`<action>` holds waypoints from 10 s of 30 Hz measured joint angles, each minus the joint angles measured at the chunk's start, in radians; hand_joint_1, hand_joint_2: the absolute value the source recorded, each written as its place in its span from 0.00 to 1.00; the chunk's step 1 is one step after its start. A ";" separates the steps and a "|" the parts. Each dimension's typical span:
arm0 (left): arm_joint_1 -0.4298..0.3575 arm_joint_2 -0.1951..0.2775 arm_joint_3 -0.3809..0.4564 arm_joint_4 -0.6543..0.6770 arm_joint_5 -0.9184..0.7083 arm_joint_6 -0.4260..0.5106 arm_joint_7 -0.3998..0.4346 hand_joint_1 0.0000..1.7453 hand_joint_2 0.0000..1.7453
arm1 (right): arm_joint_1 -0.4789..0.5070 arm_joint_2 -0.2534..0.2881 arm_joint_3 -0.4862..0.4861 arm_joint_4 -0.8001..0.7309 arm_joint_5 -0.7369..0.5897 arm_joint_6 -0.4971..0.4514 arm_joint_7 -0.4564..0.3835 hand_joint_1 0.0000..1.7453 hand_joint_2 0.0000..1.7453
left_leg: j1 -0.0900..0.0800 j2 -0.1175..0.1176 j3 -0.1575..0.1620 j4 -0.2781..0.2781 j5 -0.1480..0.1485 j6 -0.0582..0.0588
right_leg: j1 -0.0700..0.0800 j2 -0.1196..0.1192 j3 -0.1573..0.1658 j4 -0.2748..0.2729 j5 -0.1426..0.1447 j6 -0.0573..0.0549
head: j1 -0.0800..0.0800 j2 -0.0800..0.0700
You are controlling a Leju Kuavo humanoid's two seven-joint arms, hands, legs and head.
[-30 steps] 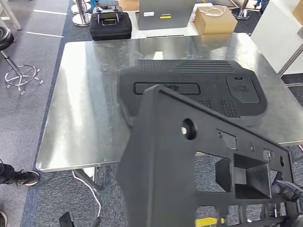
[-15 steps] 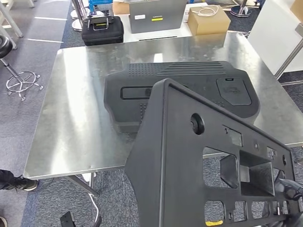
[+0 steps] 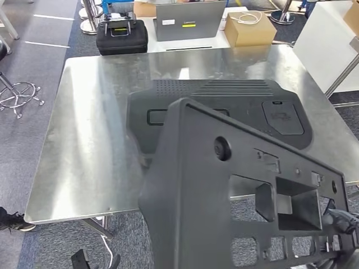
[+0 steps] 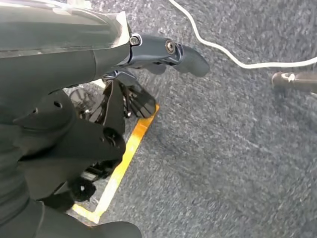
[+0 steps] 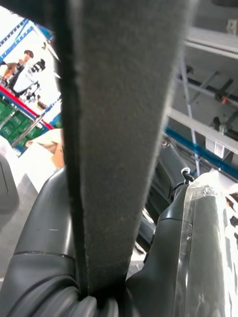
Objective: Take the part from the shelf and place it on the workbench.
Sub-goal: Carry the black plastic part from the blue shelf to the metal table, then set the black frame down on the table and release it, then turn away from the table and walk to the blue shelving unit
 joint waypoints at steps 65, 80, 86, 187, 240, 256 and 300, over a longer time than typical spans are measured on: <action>-0.040 -0.005 -0.052 0.000 0.000 0.039 0.089 0.00 1.00 | -0.512 -0.318 0.275 0.249 0.322 0.161 0.385 1.00 1.00 | -0.016 -0.007 -0.023 0.014 0.013 -0.009 | 0.014 0.002 0.096 -0.196 0.096 -0.032 | 0.003 0.000; -0.055 -0.008 -0.093 0.000 0.000 0.024 0.115 0.00 1.00 | -0.925 -0.387 0.371 0.559 0.402 0.321 0.522 1.00 1.00 | -0.016 -0.007 -0.024 0.015 0.013 -0.009 | 0.014 0.002 0.095 -0.196 0.097 -0.032 | 0.003 0.000; -0.059 -0.009 -0.101 0.000 0.000 -0.016 0.096 0.00 1.00 | -1.009 -0.406 0.391 0.665 0.406 0.344 0.549 1.00 1.00 | -0.016 -0.007 -0.024 0.015 0.013 -0.009 | 0.014 0.001 0.095 -0.196 0.097 -0.032 | 0.003 0.000; -0.026 -0.003 -0.164 0.000 0.000 0.053 0.101 0.00 0.00 | -1.198 -0.389 0.648 0.963 0.196 0.937 0.600 0.00 0.00 | -0.015 -0.012 -0.026 0.015 0.013 -0.010 | 0.014 -0.004 0.093 -0.195 0.097 -0.032 | 0.003 0.000; 0.000 -0.008 -0.128 0.000 0.000 0.140 0.104 0.00 0.00 | -0.216 -0.102 0.049 -0.059 -0.037 0.003 0.022 0.00 1.00 | -0.017 -0.016 -0.024 0.015 0.010 -0.002 | 0.011 -0.006 0.097 -0.201 0.095 -0.026 | 0.002 0.000; -0.001 -0.009 -0.109 0.000 0.000 0.146 0.103 0.00 0.00 | -0.121 -0.065 -0.020 -0.066 -0.105 0.001 0.008 0.00 1.00 | 0.006 -0.011 -0.002 -0.002 0.013 -0.039 | -0.021 0.001 0.060 -0.180 0.121 -0.004 | 0.003 0.000; -0.003 -0.009 -0.091 0.000 0.000 0.154 0.102 0.00 0.00 | -0.075 -0.047 -0.068 -0.045 -0.183 0.001 0.018 0.00 1.00 | 0.000 -0.005 0.109 -0.033 -0.054 -0.034 | 0.003 -0.014 0.035 -0.200 0.174 -0.023 | 0.003 0.000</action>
